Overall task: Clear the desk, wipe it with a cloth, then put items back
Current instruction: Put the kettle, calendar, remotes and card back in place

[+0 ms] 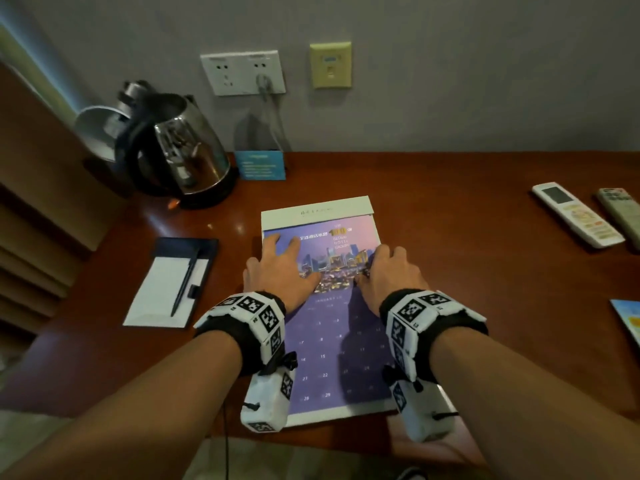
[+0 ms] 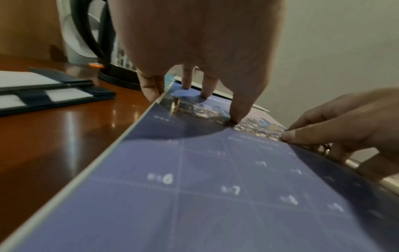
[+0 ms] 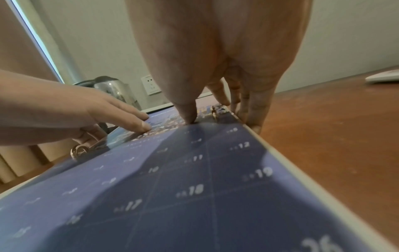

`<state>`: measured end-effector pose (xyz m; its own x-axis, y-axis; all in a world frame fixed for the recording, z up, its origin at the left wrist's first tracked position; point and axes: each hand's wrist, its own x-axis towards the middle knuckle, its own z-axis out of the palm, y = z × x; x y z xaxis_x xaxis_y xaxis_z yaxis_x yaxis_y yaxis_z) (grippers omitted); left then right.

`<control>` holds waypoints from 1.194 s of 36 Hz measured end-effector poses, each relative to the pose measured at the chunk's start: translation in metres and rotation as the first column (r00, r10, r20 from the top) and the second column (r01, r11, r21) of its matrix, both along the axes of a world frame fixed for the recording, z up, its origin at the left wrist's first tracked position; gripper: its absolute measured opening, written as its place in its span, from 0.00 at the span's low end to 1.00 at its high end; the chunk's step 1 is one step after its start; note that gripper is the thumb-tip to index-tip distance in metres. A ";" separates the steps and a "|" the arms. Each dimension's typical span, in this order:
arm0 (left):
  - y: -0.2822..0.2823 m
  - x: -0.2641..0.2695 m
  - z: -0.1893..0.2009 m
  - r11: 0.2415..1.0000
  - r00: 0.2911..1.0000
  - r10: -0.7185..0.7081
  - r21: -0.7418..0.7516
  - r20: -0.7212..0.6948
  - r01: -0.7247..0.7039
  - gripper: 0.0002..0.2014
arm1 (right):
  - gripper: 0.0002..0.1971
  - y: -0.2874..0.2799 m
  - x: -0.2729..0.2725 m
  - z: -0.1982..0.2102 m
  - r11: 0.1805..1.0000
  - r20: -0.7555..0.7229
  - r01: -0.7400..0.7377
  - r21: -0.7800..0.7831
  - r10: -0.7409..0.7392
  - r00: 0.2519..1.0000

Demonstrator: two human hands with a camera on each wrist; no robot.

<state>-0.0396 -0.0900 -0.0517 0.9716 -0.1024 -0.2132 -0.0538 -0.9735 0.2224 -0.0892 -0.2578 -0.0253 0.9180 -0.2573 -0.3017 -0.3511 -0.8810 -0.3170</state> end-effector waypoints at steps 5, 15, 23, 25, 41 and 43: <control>0.041 0.001 -0.003 1.000 1.000 0.021 -0.001 -0.009 -0.021 0.38 | 0.20 0.042 0.005 -0.008 0.999 -0.030 -0.006 0.038 0.007 1.000; 0.077 0.017 -0.025 1.000 1.000 0.004 0.001 -0.021 -0.004 0.38 | 0.18 0.080 0.020 -0.028 1.000 -0.044 0.001 0.000 -0.001 0.999; 0.095 0.031 -0.034 1.000 0.999 0.007 -0.009 -0.051 -0.008 0.38 | 0.18 0.100 0.035 -0.039 1.000 -0.050 0.017 -0.014 -0.018 0.999; 0.098 0.034 -0.035 1.000 0.999 -0.003 -0.009 -0.039 0.003 0.38 | 0.19 0.105 0.037 -0.041 0.999 -0.048 0.023 -0.023 -0.024 0.999; 0.098 0.039 -0.023 0.975 0.991 -0.131 0.187 0.039 0.121 0.28 | 0.25 0.121 0.052 -0.025 0.973 -0.118 -0.151 -0.175 0.132 0.984; 0.097 0.039 -0.020 0.976 0.991 -0.130 0.182 0.038 0.121 0.28 | 0.26 0.119 0.052 -0.023 0.972 -0.118 -0.160 -0.175 0.141 0.983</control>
